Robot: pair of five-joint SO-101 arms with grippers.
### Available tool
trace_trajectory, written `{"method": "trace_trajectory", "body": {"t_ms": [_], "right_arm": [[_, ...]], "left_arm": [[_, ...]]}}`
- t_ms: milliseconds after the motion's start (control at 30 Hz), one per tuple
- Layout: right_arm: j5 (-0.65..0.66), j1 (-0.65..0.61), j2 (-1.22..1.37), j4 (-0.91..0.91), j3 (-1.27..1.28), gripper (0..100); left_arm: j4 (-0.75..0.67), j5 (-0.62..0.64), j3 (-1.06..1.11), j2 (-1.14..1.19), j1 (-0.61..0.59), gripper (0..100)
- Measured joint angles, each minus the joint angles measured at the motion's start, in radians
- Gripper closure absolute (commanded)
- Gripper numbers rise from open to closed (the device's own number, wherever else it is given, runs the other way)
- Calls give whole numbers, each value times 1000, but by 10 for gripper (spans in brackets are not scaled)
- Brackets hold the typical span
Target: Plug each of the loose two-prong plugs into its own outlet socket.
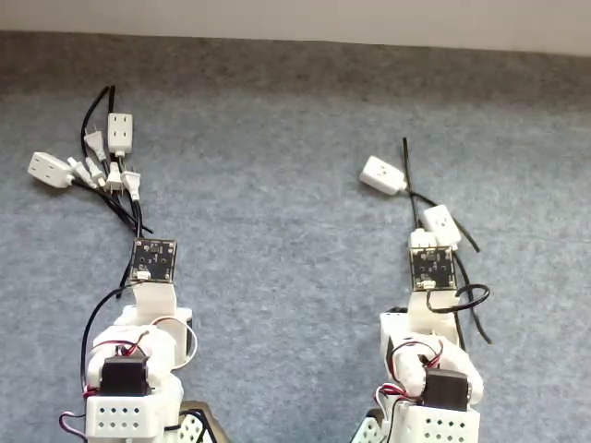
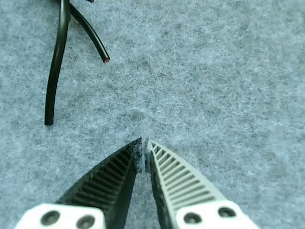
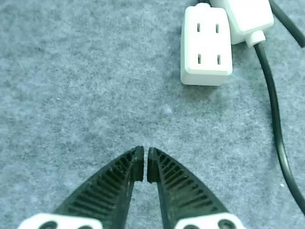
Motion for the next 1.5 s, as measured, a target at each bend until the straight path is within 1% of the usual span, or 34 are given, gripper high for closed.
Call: {"method": "trace_trajectory", "body": {"t_ms": [633,800,900,1000,1033,1133,1200,1300,1400,1500], "right_arm": [[0,0,0,0,0,965],[0,0,0,0,0,962],[0,0,0,-6,0,959],[2,0,0,-84,0,904],[20,0,0,-112,0,880],[133,15,0,-175,0,823],[163,34,0,-183,-5,803],[155,69,0,-193,-104,797],[141,83,0,-199,-284,796],[141,126,31,-199,-474,796]], "left_arm": [[0,5,0,0,3,958],[0,5,0,0,94,958],[0,5,0,0,115,958],[0,5,0,0,137,958],[0,5,0,0,141,958],[0,5,0,0,143,958],[0,5,0,0,143,958],[0,5,0,0,143,957],[0,5,0,0,143,956],[0,5,0,0,143,956]]}}
